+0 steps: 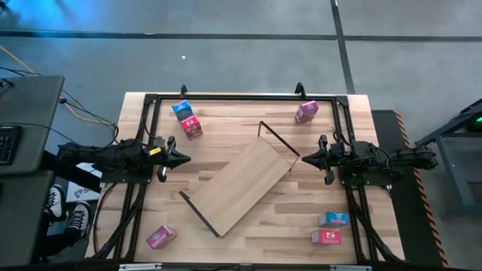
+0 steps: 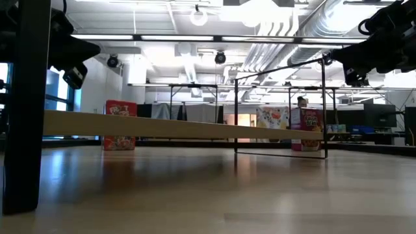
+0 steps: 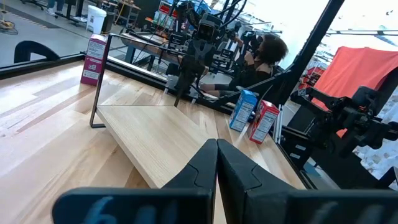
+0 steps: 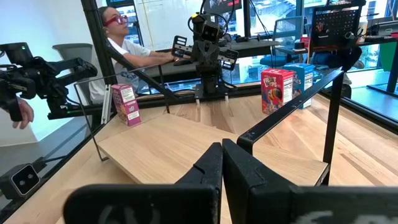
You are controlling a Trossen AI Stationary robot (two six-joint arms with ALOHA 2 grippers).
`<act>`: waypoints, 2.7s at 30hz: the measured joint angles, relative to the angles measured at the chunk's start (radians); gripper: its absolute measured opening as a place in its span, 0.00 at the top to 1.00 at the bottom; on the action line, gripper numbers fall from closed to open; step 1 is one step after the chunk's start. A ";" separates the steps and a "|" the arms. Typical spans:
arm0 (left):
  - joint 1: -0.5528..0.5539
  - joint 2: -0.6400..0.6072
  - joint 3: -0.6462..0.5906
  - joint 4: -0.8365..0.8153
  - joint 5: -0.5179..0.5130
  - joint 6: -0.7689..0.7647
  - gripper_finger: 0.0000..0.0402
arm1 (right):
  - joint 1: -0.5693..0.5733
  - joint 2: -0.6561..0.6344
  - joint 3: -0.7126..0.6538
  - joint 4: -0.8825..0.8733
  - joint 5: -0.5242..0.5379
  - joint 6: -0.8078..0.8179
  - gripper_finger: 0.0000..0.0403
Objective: Stack cereal on shelf
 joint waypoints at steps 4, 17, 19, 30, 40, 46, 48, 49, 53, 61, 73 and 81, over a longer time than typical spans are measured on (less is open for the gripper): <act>0.000 0.000 0.000 0.000 0.000 0.000 0.99 | 0.000 0.000 0.000 0.000 0.000 0.000 1.00; 0.000 0.000 0.000 0.000 0.000 0.000 0.99 | 0.000 0.000 0.000 0.000 0.000 0.000 1.00; 0.000 0.000 0.000 0.000 0.000 0.000 0.99 | 0.000 0.000 0.000 0.000 0.000 0.000 1.00; 0.000 0.000 0.000 0.000 0.000 0.000 0.99 | 0.000 0.001 0.000 0.095 0.100 -0.104 1.00; 0.000 0.000 0.000 0.000 0.000 0.000 0.99 | -0.002 0.008 0.032 1.018 0.455 -0.009 1.00; 0.000 0.000 0.000 0.000 0.000 0.000 0.99 | -0.002 0.056 0.332 0.330 0.701 0.099 1.00; 0.000 0.000 0.000 0.000 0.000 0.000 0.99 | -0.003 0.119 0.477 0.016 0.768 0.197 0.97; 0.000 0.000 0.000 0.000 0.000 0.000 0.99 | -0.006 0.156 0.547 -0.124 0.792 0.243 0.95; 0.000 0.000 0.000 0.000 0.000 0.000 0.99 | -0.035 0.322 0.819 -0.600 0.813 0.441 0.80; 0.000 0.000 0.000 0.000 0.000 0.000 0.99 | -0.187 0.683 1.133 -0.974 0.807 0.582 0.43; 0.000 0.000 0.000 0.000 0.000 0.000 0.99 | -0.645 1.136 1.147 -0.970 0.532 0.826 0.33; 0.000 0.000 0.000 0.000 0.000 0.000 0.99 | -0.874 1.319 1.146 -0.934 0.307 0.958 0.33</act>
